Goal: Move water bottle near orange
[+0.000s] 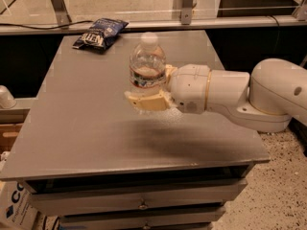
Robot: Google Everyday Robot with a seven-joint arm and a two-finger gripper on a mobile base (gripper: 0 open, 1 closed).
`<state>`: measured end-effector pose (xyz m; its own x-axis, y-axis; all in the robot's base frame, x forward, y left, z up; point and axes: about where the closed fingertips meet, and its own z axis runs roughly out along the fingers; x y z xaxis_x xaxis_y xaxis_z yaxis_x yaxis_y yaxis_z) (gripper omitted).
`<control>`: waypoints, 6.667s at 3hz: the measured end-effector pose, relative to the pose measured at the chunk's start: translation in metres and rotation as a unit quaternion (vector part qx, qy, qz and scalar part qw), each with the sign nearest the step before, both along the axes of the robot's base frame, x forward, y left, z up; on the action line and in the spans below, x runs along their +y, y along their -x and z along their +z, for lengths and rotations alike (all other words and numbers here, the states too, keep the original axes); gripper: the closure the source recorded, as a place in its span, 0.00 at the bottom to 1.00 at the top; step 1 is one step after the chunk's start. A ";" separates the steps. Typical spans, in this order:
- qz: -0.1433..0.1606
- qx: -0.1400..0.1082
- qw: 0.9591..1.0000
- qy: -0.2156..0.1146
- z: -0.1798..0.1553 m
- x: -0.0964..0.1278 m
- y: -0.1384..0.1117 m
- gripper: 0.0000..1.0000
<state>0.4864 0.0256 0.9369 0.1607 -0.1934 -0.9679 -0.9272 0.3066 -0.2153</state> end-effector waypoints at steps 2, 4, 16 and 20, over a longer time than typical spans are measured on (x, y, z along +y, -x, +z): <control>-0.034 -0.002 0.999 0.002 -0.002 -0.038 -0.097 1.00; -0.076 -0.012 0.997 0.027 -0.003 -0.073 -0.161 1.00; -0.085 0.052 0.994 0.054 -0.061 -0.097 -0.249 0.38; -0.088 0.050 0.994 0.048 -0.060 -0.111 -0.234 0.00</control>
Offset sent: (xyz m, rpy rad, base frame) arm 0.1618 -0.0684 -0.0086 -0.0146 -0.0044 -0.1307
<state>0.7201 -0.0849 0.8767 0.0193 -0.3025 -0.9530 -0.8789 0.4492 -0.1603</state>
